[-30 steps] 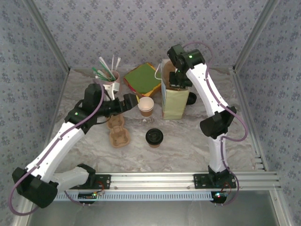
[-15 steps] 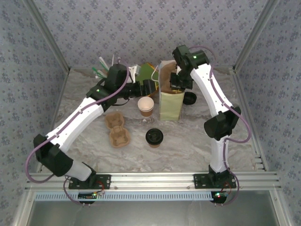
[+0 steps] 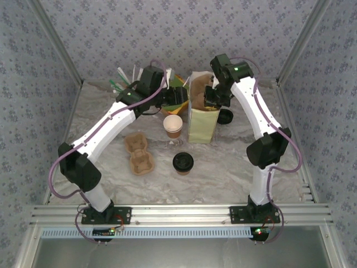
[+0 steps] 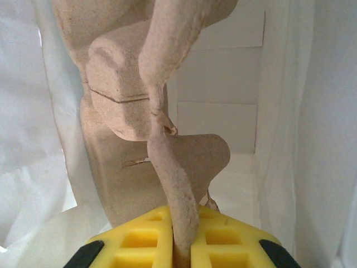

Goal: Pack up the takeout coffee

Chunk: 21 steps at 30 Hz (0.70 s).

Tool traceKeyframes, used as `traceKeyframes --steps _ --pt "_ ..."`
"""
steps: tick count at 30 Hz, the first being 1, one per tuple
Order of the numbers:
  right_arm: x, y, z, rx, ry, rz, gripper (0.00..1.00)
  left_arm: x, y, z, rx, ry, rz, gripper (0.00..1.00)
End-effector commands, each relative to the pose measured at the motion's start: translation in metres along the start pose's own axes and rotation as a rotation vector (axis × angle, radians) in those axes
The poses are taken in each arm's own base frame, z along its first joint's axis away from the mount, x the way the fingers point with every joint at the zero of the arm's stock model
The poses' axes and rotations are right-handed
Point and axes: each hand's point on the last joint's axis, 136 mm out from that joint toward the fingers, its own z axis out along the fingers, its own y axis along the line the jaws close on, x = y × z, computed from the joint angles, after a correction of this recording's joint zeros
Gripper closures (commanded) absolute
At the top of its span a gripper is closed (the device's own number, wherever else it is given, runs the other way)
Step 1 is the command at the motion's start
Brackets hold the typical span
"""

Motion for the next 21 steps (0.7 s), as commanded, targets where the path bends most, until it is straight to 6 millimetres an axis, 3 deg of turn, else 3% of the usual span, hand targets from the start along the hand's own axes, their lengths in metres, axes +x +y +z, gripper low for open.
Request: traceKeyframes --steps 1,8,12,21 --pt "0.001 0.003 -0.015 -0.038 -0.023 -0.018 0.90 -0.011 -0.005 -0.007 -0.014 -0.031 0.022 0.52" --pt "0.000 0.002 -0.020 -0.062 -0.035 -0.009 0.90 -0.014 -0.005 -0.012 -0.023 -0.047 0.031 0.86" --pt "-0.001 0.003 -0.024 -0.110 -0.045 0.018 0.90 -0.003 -0.002 -0.010 -0.031 -0.027 0.022 0.96" --pt "0.000 -0.008 -0.019 -0.181 -0.031 0.083 0.89 0.012 0.001 -0.012 -0.030 -0.016 0.003 1.00"
